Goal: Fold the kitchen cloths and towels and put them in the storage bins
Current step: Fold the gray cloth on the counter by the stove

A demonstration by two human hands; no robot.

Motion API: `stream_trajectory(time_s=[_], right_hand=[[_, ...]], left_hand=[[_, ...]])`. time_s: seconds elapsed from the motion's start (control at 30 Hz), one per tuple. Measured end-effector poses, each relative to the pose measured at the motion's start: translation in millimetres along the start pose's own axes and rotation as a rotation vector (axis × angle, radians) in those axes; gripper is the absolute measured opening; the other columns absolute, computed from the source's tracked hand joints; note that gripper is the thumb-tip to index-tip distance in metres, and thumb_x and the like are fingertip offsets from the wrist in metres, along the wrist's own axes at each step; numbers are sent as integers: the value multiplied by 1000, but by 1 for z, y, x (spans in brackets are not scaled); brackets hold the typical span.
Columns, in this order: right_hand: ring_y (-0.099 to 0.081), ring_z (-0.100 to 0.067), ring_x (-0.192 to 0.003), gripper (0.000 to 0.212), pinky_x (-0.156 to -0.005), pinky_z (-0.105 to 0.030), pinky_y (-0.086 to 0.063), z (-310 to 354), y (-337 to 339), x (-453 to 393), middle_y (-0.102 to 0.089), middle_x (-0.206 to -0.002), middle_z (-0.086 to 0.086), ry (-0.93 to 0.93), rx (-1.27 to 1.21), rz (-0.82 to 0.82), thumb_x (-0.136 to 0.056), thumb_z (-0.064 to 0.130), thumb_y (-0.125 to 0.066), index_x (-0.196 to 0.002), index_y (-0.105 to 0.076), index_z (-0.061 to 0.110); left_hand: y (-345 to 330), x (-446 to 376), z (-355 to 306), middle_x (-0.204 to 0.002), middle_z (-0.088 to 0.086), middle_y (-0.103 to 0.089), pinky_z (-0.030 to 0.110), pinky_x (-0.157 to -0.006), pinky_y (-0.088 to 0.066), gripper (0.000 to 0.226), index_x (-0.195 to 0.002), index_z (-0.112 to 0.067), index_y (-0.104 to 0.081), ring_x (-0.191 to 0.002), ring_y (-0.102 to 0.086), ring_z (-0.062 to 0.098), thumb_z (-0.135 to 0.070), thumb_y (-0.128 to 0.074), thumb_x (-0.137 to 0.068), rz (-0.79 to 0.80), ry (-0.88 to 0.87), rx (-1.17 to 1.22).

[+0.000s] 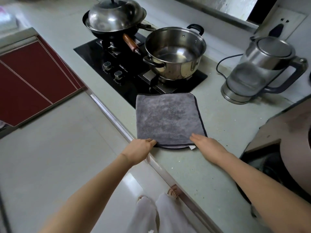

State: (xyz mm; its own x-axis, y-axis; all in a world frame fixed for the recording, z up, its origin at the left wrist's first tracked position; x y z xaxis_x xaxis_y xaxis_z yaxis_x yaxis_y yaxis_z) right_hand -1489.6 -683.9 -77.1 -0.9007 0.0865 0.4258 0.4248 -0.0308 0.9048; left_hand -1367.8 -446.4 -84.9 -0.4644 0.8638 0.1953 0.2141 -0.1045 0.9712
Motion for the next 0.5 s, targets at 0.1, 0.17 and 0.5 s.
stream_trajectory(time_s=[0.1,0.17,0.5], right_hand=[[-54,-23,-75,30,-66,-33,-46,8,25,-12,-57,-91,-10,-22,-28,230,-80,-14,-39,-91,-59,5],[-38,-21,-59,20,-52,-29,-31,16,45,-20,-44,-69,-8,-4,-55,451,-78,-9,-40,-67,-48,5],[-49,-20,-66,23,-53,-26,-35,-15,83,-49,-49,-63,0,-127,-512,115,-75,1,-49,-60,-48,19]], left_hand=[[14,-1,9,-107,2,-65,26,-74,-43,40,-121,-19,-58,-93,-61,23,1,-44,-89,188,-2,145],[27,-5,18,-102,1,-65,25,-79,-44,26,-108,-15,-64,-90,-56,20,-6,-50,-88,454,-57,230],[60,-17,76,-73,-4,-59,22,-70,-44,8,-77,-16,-65,-74,-53,13,-9,-67,-81,165,299,682]])
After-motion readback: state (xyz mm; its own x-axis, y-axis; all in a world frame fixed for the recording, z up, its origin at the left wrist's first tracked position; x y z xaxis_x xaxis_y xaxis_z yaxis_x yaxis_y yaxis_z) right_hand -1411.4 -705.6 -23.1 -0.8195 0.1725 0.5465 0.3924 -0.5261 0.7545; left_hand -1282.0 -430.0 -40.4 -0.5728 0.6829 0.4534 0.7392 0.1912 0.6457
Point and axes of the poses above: each hand's wrist, its own x-axis away from the middle knuckle, its own y-axis out of the back of the hand, z = x × y, the point moved 1 cm from there along -x, towards the middle knuckle
